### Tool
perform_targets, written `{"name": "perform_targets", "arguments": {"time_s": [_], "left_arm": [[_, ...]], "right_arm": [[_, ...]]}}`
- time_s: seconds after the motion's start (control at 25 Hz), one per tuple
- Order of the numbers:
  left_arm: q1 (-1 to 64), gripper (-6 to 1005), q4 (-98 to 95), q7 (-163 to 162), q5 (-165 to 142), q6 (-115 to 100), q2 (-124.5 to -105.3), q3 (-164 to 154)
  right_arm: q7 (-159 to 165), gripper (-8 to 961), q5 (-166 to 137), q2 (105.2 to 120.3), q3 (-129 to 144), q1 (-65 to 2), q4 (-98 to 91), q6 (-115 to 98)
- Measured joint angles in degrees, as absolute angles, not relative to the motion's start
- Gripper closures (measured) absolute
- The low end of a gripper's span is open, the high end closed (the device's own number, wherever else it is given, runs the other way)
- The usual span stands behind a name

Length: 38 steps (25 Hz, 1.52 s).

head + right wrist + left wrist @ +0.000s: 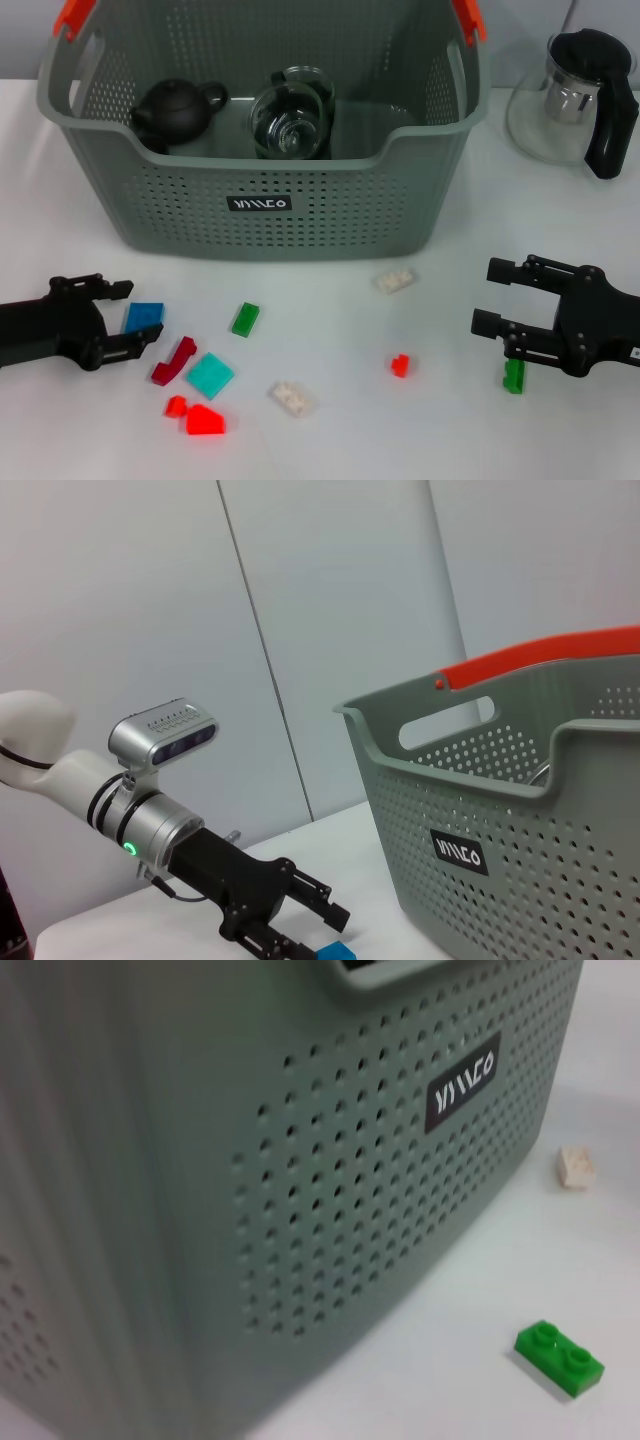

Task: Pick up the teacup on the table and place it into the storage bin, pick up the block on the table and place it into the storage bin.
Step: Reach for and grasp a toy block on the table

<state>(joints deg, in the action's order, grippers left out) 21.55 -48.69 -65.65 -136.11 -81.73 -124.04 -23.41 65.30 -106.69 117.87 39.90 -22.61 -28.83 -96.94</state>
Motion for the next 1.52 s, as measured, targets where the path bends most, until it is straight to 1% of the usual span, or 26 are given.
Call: {"name": "perform_targets", "arguments": {"time_s": [1.52], "left_arm": [[21.74, 296, -48.12, -65.3, -136.57, -81.59, -124.45, -24.02]], "right_arm": [[66.0, 193, -106.7, 117.73, 39.9, -22.73, -28.83, -96.89]]}}
